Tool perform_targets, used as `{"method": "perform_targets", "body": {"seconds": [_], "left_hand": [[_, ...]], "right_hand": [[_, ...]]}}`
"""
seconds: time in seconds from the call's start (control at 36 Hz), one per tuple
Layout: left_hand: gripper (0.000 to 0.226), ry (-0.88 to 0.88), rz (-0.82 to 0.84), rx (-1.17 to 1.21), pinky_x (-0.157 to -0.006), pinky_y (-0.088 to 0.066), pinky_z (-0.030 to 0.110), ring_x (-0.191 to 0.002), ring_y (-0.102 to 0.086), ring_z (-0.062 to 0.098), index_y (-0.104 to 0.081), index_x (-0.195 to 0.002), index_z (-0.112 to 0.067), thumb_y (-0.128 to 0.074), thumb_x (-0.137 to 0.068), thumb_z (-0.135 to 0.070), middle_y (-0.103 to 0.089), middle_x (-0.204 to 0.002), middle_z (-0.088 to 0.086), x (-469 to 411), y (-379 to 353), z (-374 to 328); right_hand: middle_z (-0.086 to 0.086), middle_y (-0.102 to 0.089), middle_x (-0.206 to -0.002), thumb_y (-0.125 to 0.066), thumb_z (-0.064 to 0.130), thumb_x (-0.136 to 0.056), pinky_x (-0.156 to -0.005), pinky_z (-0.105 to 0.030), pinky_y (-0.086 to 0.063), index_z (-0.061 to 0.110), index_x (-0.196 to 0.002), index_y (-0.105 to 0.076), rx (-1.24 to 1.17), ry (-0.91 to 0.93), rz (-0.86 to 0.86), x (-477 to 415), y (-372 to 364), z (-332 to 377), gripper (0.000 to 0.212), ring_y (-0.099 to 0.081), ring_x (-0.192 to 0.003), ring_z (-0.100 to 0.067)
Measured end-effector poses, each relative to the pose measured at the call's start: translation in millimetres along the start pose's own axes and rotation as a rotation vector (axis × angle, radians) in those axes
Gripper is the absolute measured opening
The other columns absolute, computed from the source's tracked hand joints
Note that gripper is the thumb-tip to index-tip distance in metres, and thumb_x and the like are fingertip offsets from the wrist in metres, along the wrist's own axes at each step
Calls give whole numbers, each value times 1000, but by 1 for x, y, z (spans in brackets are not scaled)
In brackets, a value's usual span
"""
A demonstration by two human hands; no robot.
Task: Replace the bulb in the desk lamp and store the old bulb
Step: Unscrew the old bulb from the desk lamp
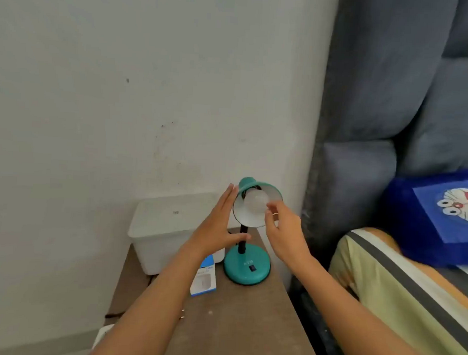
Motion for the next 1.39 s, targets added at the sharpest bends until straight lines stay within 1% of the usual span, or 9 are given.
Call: {"method": "perform_targets", "body": {"seconds": [0.14, 0.22, 0.36, 0.58, 0.72, 0.92, 1.0, 1.22, 1.39], "left_hand": [[117, -39, 63, -19, -108, -15, 18, -138, 1, -6, 11, -137, -50, -82, -70, -27, 10, -158, -14, -19, 4, -1], [118, -81, 68, -19, -108, -16, 17, -138, 0, -6, 11, -132, -59, -81, -70, -20, 6, -158, -13, -27, 3, 0], [108, -118, 41, 24, -107, -13, 3, -143, -9, 2, 0, -139, -51, -79, -74, -14, -7, -158, -8, -33, 0, 4], [107, -143, 20, 62, -106, -19, 4, -137, -20, 0, 0, -139, -50, -78, -74, -16, -18, -155, -9, -32, -2, 8], [107, -155, 23, 73, -110, -20, 11, -138, -20, 0, 0, -137, -52, -78, -75, -14, -18, -155, -9, -33, -1, 9], [105, -149, 10, 97, -104, -18, 1, -133, -21, -5, -2, -136, -53, -77, -75, -13, -21, -150, -13, -30, -1, 9], [103, -143, 12, 105, -102, -18, -2, -130, -22, -9, -2, -136, -51, -76, -76, -13, -21, -146, -16, -31, -3, 8], [106, -122, 8, 87, -106, -23, 13, -131, -24, -6, 0, -135, -56, -76, -76, -14, -23, -152, -9, -30, -2, 6], [105, -121, 0, 85, -102, -22, 5, -127, -24, -8, -3, -137, -50, -77, -74, -11, -24, -151, -7, -30, -1, 7]], "right_hand": [[-16, -58, -115, -37, 43, -94, -83, -44, -55, 9, -125, -41, -164, -292, 83, -19, -17, -16, 46, -62, -94, -26], [-19, -58, -108, -33, 47, -95, -75, -33, -57, 7, -131, -36, -451, -521, 143, -30, -28, -24, 54, -66, -83, -24], [-27, -49, -125, -39, 41, -96, -75, -30, -55, 8, -134, -34, -979, -771, 252, -32, -41, -19, 51, -61, -101, -33], [-7, -56, -102, -53, 39, -90, -69, -24, -56, 12, -118, -48, -755, -636, 218, -43, -35, -26, 39, -58, -96, -21], [-17, -49, -120, -56, 42, -88, -76, -35, -59, 16, -126, -44, -1015, -791, 268, -35, -45, -28, 48, -61, -103, -33], [-16, -51, -126, -60, 37, -86, -85, -33, -55, 20, -99, -55, -1065, -771, 265, -34, -45, -26, 22, -55, -114, -30], [-19, -50, -125, -59, 35, -87, -92, -37, -52, 17, -103, -53, -1163, -823, 247, -32, -49, -27, 25, -55, -115, -33], [-15, -50, -125, -57, 35, -89, -78, -33, -54, 16, -119, -45, -1078, -778, 172, -33, -46, -29, 38, -52, -116, -29], [-13, -49, -134, -55, 33, -90, -83, -30, -53, 12, -126, -47, -932, -618, 153, -39, -41, -25, 43, -53, -117, -26]]}}
Point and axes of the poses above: each hand's wrist, its own x-axis away from the middle knuckle, its own y-axis out of the back of the hand, z = x × y, the point moved 6 cm from there along -x, towards the middle knuckle
